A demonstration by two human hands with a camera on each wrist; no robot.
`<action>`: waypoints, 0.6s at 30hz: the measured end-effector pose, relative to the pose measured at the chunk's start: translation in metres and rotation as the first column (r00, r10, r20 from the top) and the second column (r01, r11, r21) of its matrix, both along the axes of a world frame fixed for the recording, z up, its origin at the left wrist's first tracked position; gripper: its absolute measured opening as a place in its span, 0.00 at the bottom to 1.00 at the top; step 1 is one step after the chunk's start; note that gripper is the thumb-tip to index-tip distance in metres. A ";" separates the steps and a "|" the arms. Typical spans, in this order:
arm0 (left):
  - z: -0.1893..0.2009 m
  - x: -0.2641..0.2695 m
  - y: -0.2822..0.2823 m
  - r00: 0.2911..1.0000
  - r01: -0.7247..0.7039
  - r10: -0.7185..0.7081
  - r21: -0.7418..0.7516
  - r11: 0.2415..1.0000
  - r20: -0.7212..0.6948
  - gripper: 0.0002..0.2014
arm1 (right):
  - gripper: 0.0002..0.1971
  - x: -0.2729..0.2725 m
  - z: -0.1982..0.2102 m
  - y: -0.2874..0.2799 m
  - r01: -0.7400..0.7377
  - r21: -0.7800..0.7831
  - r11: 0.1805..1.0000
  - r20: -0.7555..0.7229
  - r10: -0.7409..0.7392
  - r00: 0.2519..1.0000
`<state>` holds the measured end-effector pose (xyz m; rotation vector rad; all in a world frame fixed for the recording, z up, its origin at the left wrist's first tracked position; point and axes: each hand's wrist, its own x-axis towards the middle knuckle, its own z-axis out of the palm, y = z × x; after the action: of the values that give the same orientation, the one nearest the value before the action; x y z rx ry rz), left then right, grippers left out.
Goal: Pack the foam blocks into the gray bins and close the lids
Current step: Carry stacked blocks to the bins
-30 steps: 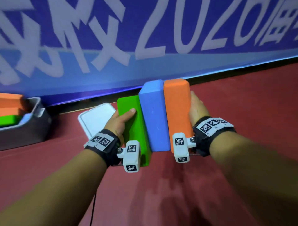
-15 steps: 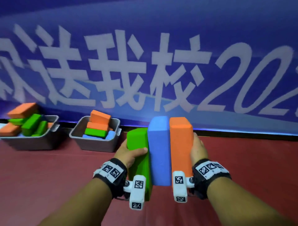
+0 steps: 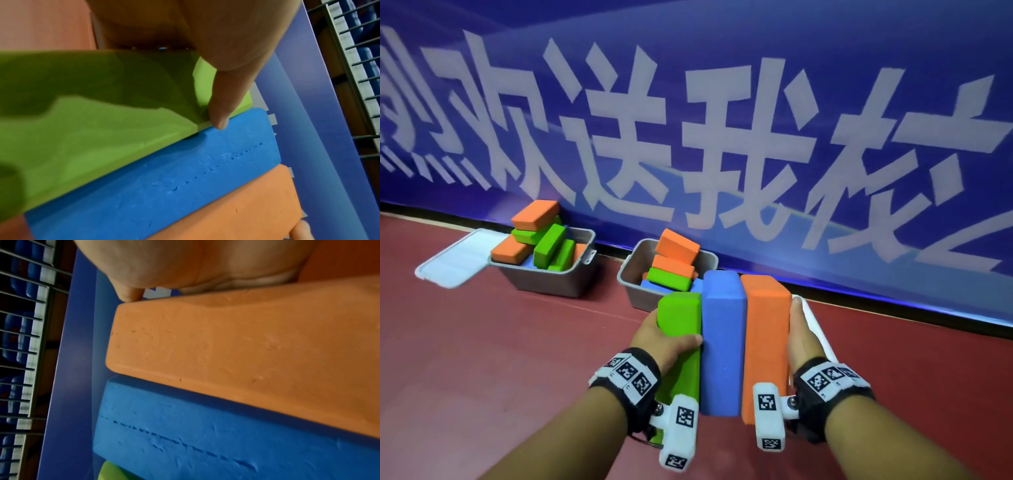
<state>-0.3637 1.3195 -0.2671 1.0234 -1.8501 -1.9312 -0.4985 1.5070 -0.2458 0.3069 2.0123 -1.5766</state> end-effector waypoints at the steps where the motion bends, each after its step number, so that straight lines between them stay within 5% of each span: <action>1: -0.004 -0.015 -0.025 1.000 0.001 -0.001 -0.027 1.000 0.014 0.35 | 0.45 -0.015 -0.007 -0.024 -0.013 -0.009 1.000 0.019 0.013 1.000; 6: -0.014 -0.089 -0.132 0.994 0.029 -0.013 -0.143 0.989 0.112 0.30 | 0.54 -0.089 -0.039 -0.134 -0.064 -0.020 0.998 0.066 0.065 0.996; 12: -0.032 -0.179 -0.267 0.982 -0.009 0.030 -0.113 0.994 0.184 0.24 | 0.58 -0.174 -0.044 -0.276 -0.153 0.056 0.987 0.048 0.150 0.988; 18: -0.073 -0.262 -0.380 0.958 0.021 -0.006 -0.050 0.999 0.285 0.39 | 0.60 -0.253 -0.077 -0.381 -0.119 0.067 0.991 0.120 0.110 0.987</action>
<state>-0.6254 0.9399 -0.3402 1.3349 -2.0496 -1.8084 -0.7519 1.1259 -0.3226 0.2988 1.9654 -1.3848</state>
